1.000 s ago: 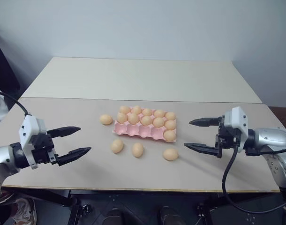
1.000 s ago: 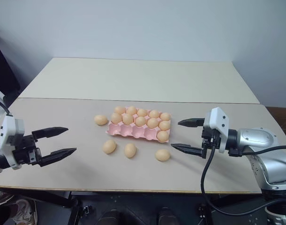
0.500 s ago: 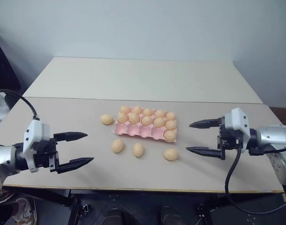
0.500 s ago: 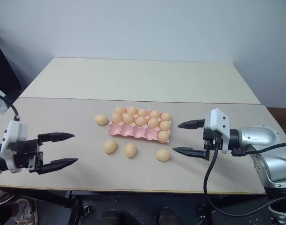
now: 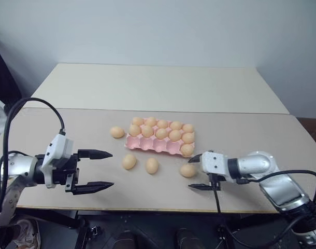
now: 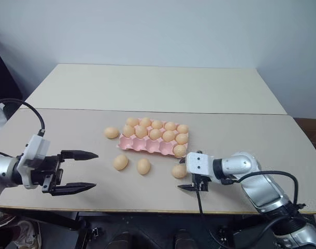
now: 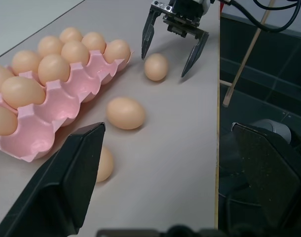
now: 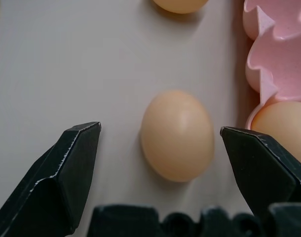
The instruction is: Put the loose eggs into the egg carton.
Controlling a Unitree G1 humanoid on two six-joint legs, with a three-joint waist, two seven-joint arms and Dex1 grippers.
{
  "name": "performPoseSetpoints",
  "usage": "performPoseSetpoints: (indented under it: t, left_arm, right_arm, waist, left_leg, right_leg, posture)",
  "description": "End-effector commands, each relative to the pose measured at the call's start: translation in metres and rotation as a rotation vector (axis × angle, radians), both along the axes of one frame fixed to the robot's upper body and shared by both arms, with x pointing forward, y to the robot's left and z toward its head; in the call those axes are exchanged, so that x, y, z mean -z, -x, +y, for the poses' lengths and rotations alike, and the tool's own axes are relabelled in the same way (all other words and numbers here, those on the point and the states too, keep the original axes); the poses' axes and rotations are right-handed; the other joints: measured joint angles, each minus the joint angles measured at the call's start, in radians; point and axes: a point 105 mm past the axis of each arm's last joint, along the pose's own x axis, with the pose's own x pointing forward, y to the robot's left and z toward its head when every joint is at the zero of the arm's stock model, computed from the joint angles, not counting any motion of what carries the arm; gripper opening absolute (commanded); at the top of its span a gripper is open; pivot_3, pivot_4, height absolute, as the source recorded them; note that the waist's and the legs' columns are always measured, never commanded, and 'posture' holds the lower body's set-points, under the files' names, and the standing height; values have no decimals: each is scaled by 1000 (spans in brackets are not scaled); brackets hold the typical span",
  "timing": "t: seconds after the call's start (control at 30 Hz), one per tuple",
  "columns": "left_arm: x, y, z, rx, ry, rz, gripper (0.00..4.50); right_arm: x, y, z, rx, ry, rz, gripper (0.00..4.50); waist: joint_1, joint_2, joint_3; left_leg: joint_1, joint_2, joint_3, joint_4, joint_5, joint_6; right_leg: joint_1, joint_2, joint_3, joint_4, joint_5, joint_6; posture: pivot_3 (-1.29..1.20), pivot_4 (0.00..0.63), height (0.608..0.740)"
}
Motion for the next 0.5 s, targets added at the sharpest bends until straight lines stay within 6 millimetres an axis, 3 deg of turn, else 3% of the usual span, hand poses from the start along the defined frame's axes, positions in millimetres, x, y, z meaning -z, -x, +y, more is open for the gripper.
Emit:
performPoseSetpoints:
  t: [0.03,0.1,0.3,0.5]
  left_arm:
    - [-5,0,-2,18,-6,-38,4490]
    - [-5,0,-2,17,-4,-38,4500]
    - [-5,-1,1,-11,4,-53,4500]
    - [-27,-9,11,-114,134,-107,4500]
  right_arm:
    - [1,-5,6,12,0,-13,4324]
    - [3,-6,8,24,-13,-9,3886]
    - [-5,1,7,-23,-59,36,1933]
    - [-44,-14,19,17,-211,-31,1833]
  waist:
    - [0,0,0]
    - [0,0,0]
    - [1,0,0]
    - [-7,0,0]
  left_leg:
    - [0,0,0,0,0,0]
    - [0,0,0,0,0,0]
    - [0,0,0,0,0,0]
    - [1,0,0,1,0,0]
  right_leg:
    - [0,0,0,0,0,0]
    - [0,0,0,0,0,0]
    - [1,0,0,0,0,0]
    - [1,0,0,1,0,0]
  posture:
    - [0,150,740]
    - [0,150,740]
    - [0,150,740]
    - [0,150,740]
